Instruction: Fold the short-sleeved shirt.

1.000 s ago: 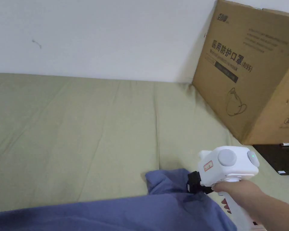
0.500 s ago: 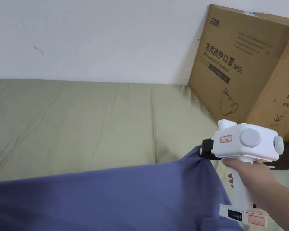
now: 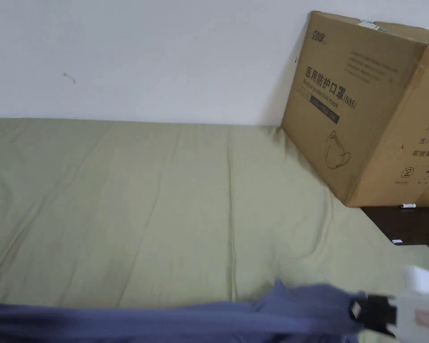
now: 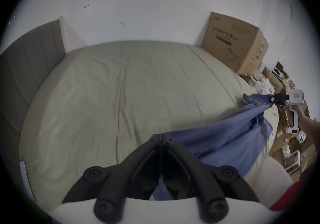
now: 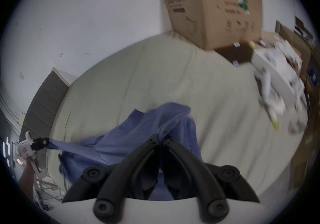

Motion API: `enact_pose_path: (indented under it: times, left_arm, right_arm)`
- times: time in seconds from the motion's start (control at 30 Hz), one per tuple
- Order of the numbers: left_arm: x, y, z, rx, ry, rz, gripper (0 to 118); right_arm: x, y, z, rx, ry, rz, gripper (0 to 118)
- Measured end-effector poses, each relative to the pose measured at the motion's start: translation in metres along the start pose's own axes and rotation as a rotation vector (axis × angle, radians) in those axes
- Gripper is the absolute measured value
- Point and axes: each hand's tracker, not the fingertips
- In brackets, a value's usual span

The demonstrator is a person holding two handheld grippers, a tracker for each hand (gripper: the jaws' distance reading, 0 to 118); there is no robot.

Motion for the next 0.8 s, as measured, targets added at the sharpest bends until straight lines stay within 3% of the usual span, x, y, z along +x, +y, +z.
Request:
enact_pose_path:
  times: [0.13, 0.23, 0.27, 0.37, 0.4, 0.43, 0.47, 0.5, 0.53, 0.63, 0.73, 0.8]
  left_arm:
    - [0.000, -0.045, 0.013, -0.059, -0.037, 0.020, 0]
    - [0.004, -0.075, 0.018, -0.060, -0.031, -0.024, 1]
    - [0.005, -0.082, 0.019, -0.064, -0.036, -0.040, 5]
    - [0.007, -0.097, 0.023, -0.058, 0.009, -0.072, 34]
    - [0.005, -0.099, 0.026, -0.042, 0.053, -0.065, 34]
    - [0.002, -0.100, 0.029, -0.035, 0.071, -0.035, 65]
    - [-0.001, -0.100, 0.033, -0.028, 0.074, 0.003, 108]
    - [-0.002, -0.099, 0.039, -0.012, 0.069, 0.035, 118]
    - [-0.002, -0.105, 0.058, 0.065, 0.048, 0.062, 112]
    - [0.007, -0.096, 0.084, 0.171, 0.054, 0.124, 112]
    - [0.039, -0.077, 0.117, 0.329, 0.039, 0.141, 113]
    - [0.079, -0.070, 0.145, 0.502, 0.182, 0.038, 114]
  right_arm:
    - [0.020, -0.069, 0.021, -0.049, -0.012, -0.006, 3]
    - [0.031, -0.094, 0.005, -0.060, -0.017, -0.064, 3]
    - [0.033, -0.098, -0.001, -0.037, -0.026, -0.077, 4]
    - [0.030, -0.098, -0.009, 0.031, -0.081, -0.075, 21]
    - [0.026, -0.097, -0.007, 0.059, -0.113, -0.040, 21]
    - [0.023, -0.095, -0.006, 0.071, -0.146, 0.003, 43]
    - [0.021, -0.093, -0.003, 0.078, -0.178, 0.046, 84]
    - [0.017, -0.091, 0.001, 0.090, -0.192, 0.075, 106]
    - [0.013, -0.088, 0.014, 0.144, -0.166, 0.083, 116]
    - [-0.013, -0.081, 0.050, 0.313, -0.080, 0.100, 117]
    - [-0.055, -0.071, 0.088, 0.384, 0.013, 0.123, 117]
    - [-0.089, -0.071, 0.114, 0.528, 0.071, 0.175, 117]
